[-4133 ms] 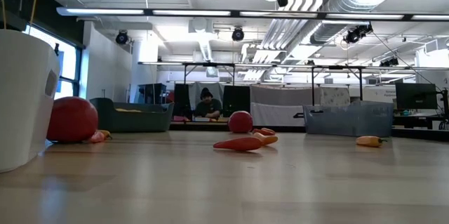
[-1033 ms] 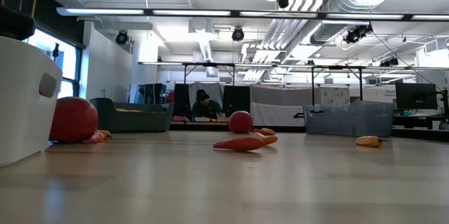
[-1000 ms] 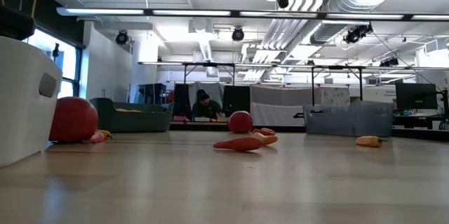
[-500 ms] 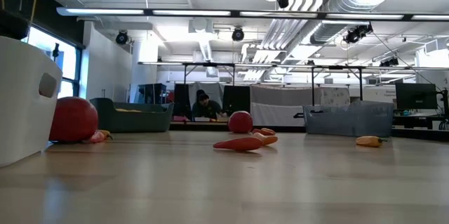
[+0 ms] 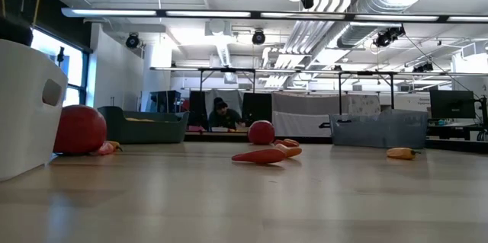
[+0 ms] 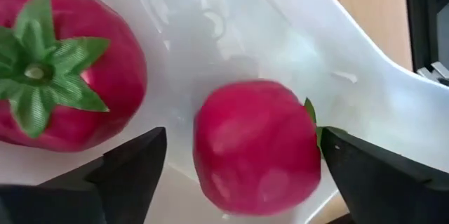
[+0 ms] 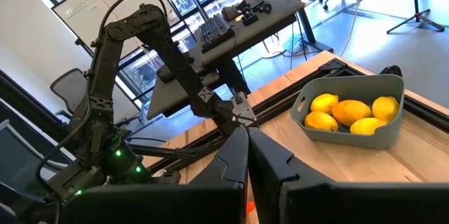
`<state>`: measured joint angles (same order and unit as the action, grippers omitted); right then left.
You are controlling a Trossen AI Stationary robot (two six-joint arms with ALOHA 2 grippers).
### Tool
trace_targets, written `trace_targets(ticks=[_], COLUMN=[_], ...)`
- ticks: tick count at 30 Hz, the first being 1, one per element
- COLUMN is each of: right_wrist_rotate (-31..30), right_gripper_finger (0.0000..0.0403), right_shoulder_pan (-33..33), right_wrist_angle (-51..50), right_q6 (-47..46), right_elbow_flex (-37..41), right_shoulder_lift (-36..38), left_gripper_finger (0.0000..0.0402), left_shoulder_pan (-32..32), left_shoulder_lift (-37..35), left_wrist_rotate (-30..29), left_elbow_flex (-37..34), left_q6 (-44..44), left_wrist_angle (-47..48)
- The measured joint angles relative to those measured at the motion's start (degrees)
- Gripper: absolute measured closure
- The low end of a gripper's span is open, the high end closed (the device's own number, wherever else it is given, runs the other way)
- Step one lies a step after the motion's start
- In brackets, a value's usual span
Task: Sort produce into baskets
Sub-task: Put the red tomato into the white bin
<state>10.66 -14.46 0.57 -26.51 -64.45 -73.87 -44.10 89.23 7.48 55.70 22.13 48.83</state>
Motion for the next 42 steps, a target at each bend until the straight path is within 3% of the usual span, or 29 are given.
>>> trace_targets(ticks=[4,11,28,37,42], right_wrist_rotate=[0.0,0.0,-1.03,-1.06,-1.07], right_gripper_finger=[0.0402,0.0402,0.0402,0.0402,0.0402], right_shoulder_pan=[0.0,0.0,0.0,0.0,0.0], right_wrist_angle=[0.01,0.03,0.05,-0.36,-0.86], right_q6=[0.01,0.01,1.1,1.1,1.52], right_elbow_flex=[0.0,0.0,0.0,0.0,0.0], right_shoulder_lift=[0.0,0.0,0.0,0.0,0.0], left_gripper_finger=[0.002,0.002,0.0023,0.0023,0.0023], left_shoulder_pan=[0.68,3.02,9.96,10.57,14.99], left_shoulder_lift=[0.0,-0.7,-11.18,-12.47,-12.48], left_wrist_rotate=[0.12,8.11,8.25,10.46,7.03], left_elbow_flex=[0.0,0.62,7.89,7.89,7.89], left_q6=[0.3,-1.02,11.78,10.5,12.02], left_wrist_angle=[0.35,1.19,6.68,7.48,8.8])
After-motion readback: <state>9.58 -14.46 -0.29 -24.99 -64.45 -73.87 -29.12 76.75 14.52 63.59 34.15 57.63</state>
